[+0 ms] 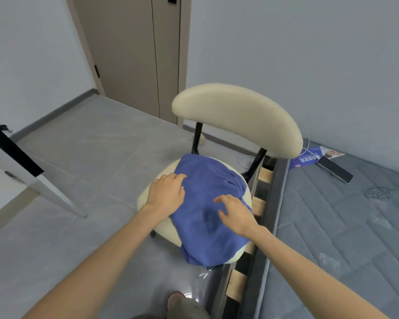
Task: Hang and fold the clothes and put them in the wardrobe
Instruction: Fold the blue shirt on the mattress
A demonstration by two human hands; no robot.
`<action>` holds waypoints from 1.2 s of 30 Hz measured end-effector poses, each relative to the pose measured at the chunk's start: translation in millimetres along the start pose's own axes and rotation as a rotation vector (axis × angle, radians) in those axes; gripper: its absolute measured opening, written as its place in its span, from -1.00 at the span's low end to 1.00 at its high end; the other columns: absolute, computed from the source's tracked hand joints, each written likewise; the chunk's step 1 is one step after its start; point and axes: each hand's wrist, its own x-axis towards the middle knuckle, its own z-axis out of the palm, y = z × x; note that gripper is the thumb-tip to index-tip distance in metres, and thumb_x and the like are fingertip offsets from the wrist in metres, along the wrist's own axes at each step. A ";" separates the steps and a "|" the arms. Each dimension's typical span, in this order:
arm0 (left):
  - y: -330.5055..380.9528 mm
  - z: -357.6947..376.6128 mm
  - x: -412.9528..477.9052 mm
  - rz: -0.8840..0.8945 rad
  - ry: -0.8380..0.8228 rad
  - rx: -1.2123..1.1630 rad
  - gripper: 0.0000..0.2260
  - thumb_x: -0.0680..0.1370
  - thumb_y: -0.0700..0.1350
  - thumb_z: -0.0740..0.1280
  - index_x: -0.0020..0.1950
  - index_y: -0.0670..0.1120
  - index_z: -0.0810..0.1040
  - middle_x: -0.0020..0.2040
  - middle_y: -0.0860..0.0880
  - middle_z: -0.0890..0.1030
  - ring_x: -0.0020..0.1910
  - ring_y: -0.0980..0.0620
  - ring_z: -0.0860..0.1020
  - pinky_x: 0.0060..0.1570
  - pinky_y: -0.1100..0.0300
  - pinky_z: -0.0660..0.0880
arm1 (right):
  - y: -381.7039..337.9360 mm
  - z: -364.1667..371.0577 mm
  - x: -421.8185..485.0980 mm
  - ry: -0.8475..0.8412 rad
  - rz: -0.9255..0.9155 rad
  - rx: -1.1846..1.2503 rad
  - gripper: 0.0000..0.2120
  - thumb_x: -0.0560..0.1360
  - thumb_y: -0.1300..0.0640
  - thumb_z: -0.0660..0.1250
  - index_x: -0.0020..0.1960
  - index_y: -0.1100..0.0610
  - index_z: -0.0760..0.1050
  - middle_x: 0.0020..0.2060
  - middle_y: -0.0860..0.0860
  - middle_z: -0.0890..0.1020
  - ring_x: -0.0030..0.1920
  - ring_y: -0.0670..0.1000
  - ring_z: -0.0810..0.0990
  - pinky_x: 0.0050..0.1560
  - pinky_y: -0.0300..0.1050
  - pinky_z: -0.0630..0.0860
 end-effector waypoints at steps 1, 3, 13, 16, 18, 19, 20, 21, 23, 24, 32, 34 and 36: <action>1.3 18.5 -0.2 0.003 0.003 -0.003 -0.61 0.60 -0.08 0.12 0.44 0.01 0.29 0.30 -0.03 0.47 0.23 -0.09 0.45 0.16 0.07 0.36 | 11.7 13.8 2.0 -0.015 -0.012 -0.010 -0.64 0.55 0.15 0.20 0.33 0.05 0.37 0.26 0.01 0.46 0.24 0.09 0.44 0.14 0.03 0.46; 3.2 53.0 -1.4 0.008 0.011 -0.007 -0.61 0.60 -0.08 0.12 0.44 0.01 0.29 0.31 -0.03 0.47 0.23 -0.08 0.45 0.15 0.07 0.37 | 33.5 39.5 4.8 -0.040 -0.035 -0.033 -0.63 0.54 0.13 0.22 0.34 0.04 0.36 0.28 0.00 0.44 0.25 0.10 0.43 0.13 0.05 0.47; 34.0 155.5 -44.6 -0.124 0.007 -0.044 -0.60 0.61 -0.07 0.12 0.46 0.02 0.26 0.35 -0.01 0.42 0.28 -0.07 0.41 0.16 0.07 0.36 | 116.8 117.6 -19.1 -0.250 -0.109 -0.101 -0.35 0.44 0.03 0.39 0.46 -0.07 0.20 0.40 -0.04 0.27 0.32 0.09 0.35 0.27 0.00 0.39; 45.7 162.4 -56.9 -0.143 0.001 -0.061 -0.60 0.60 -0.08 0.13 0.46 0.00 0.27 0.36 -0.03 0.41 0.28 -0.09 0.40 0.16 0.07 0.36 | 132.3 123.5 -30.1 -0.266 -0.162 -0.222 -0.30 0.43 0.06 0.40 0.48 -0.06 0.17 0.42 -0.04 0.25 0.34 0.08 0.34 0.25 -0.06 0.38; 49.9 167.4 -63.0 -0.146 -0.019 -0.065 -0.59 0.60 -0.08 0.14 0.46 -0.01 0.27 0.36 -0.04 0.41 0.28 -0.09 0.40 0.18 0.06 0.37 | 140.3 130.6 -35.2 -0.224 -0.223 -0.333 -0.35 0.45 0.10 0.38 0.47 -0.04 0.20 0.42 -0.03 0.24 0.33 0.09 0.33 0.23 -0.07 0.35; 50.5 170.3 -65.4 -0.142 -0.039 -0.066 -0.59 0.60 -0.08 0.14 0.46 -0.01 0.27 0.37 -0.05 0.40 0.29 -0.09 0.40 0.20 0.06 0.37 | 143.7 134.6 -35.8 -0.179 -0.242 -0.353 -0.39 0.46 0.14 0.36 0.44 -0.02 0.23 0.41 -0.02 0.26 0.32 0.09 0.33 0.22 -0.08 0.35; 51.0 172.5 -67.8 -0.138 -0.059 -0.076 -0.58 0.60 -0.08 0.15 0.46 -0.01 0.26 0.38 -0.05 0.39 0.30 -0.09 0.39 0.22 0.05 0.37 | 146.5 137.5 -34.8 -0.131 -0.251 -0.350 -0.46 0.47 0.18 0.33 0.41 -0.01 0.27 0.37 -0.02 0.30 0.29 0.09 0.35 0.18 -0.09 0.35; 51.4 174.6 -69.9 -0.133 -0.084 -0.098 -0.58 0.59 -0.08 0.16 0.47 -0.02 0.26 0.39 -0.05 0.38 0.32 -0.09 0.37 0.25 0.05 0.35 | 148.6 139.3 -33.2 -0.094 -0.253 -0.331 -0.52 0.48 0.20 0.31 0.37 0.01 0.32 0.33 -0.02 0.34 0.25 0.08 0.37 0.13 -0.10 0.36; 51.8 179.2 -74.4 -0.117 -0.135 -0.152 -0.56 0.59 -0.08 0.18 0.48 -0.03 0.24 0.42 -0.05 0.34 0.35 -0.08 0.34 0.30 0.04 0.33 | 151.4 139.8 -28.0 -0.071 -0.272 -0.302 -0.67 0.50 0.20 0.30 0.26 0.07 0.43 0.23 -0.01 0.43 0.16 0.08 0.41 0.03 -0.11 0.38; 52.2 181.6 -76.5 -0.107 -0.158 -0.165 -0.55 0.58 -0.08 0.20 0.48 -0.03 0.24 0.43 -0.05 0.33 0.36 -0.07 0.33 0.31 0.04 0.32 | 152.3 139.0 -24.4 -0.074 -0.283 -0.305 -0.76 0.52 0.19 0.28 0.18 0.11 0.49 0.17 0.02 0.48 0.13 0.09 0.43 -0.02 -0.10 0.38; 73.9 192.9 -75.4 -0.041 -0.359 -0.264 -0.15 0.40 0.15 0.40 0.55 0.01 0.00 0.49 0.01 0.23 0.44 -0.06 0.25 0.33 0.01 0.32 | 128.6 99.5 -15.9 0.117 -0.167 0.366 -0.92 0.53 0.25 0.24 -0.12 0.11 0.42 -0.39 0.06 0.58 -0.35 0.00 0.53 -0.19 -0.08 0.52; 84.6 188.7 -75.9 -0.030 -0.333 -0.378 0.03 0.27 0.26 0.42 0.55 0.09 -0.13 0.48 0.08 0.25 0.42 -0.01 0.29 0.29 0.02 0.37 | 108.2 65.6 -19.9 0.168 -0.192 0.443 -0.93 0.56 0.21 0.21 -0.10 0.11 0.43 -0.39 0.01 0.54 -0.40 -0.08 0.45 -0.28 -0.21 0.42; 97.1 179.6 -76.7 -0.044 -0.205 -0.552 0.03 0.30 0.21 0.44 0.54 0.12 -0.19 0.41 0.16 0.29 0.36 0.11 0.34 0.24 0.13 0.39 | 90.1 31.2 -25.2 0.207 -0.224 0.540 -0.93 0.58 0.18 0.19 -0.05 0.11 0.43 -0.27 0.12 0.58 -0.34 -0.03 0.48 -0.24 -0.14 0.41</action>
